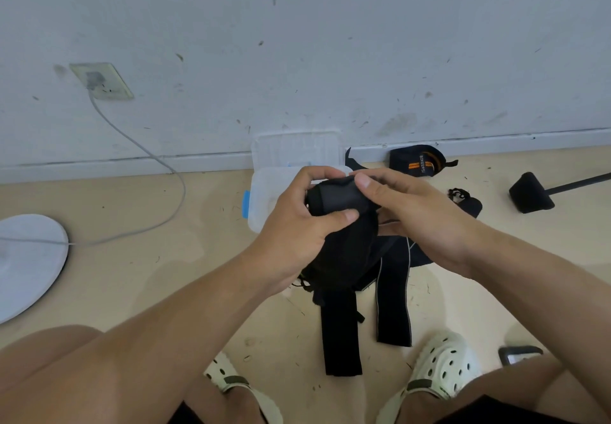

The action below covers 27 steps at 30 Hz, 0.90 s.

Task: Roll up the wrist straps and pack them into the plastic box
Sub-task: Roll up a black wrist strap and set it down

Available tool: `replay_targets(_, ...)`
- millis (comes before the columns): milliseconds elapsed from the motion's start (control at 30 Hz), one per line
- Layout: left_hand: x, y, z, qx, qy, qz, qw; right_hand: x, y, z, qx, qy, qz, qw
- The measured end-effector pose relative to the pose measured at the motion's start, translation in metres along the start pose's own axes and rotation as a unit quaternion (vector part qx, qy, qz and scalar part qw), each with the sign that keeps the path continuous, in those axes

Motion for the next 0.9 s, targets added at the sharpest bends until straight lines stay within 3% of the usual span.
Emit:
replay_targets(367, 0.004, -0.001, 0.001, 0.011, 0.011, -0.018, 1.000, 0.000, 0.002, -0.006, 0.003, 0.038, -0.060, 0.997)
replay_targets(767, 0.012, 0.006, 0.004, -0.045, 0.022, -0.070, 0.996, -0.004, 0.005, -0.017, 0.006, 0.049, -0.139, 0.989)
replay_targets(900, 0.012, 0.006, 0.007, -0.019, 0.061, -0.068, 0.996, -0.008, 0.007, -0.014, 0.001, 0.045, -0.143, 0.989)
Point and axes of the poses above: each hand's wrist, its own y-axis away from the middle knuckle, its own z-axis out of the palm, x = y × z, the point moved 1 cm from there along -y, towards the middle knuckle, and after that the axes turned 2 degrees about y, right-handed, at the moved point
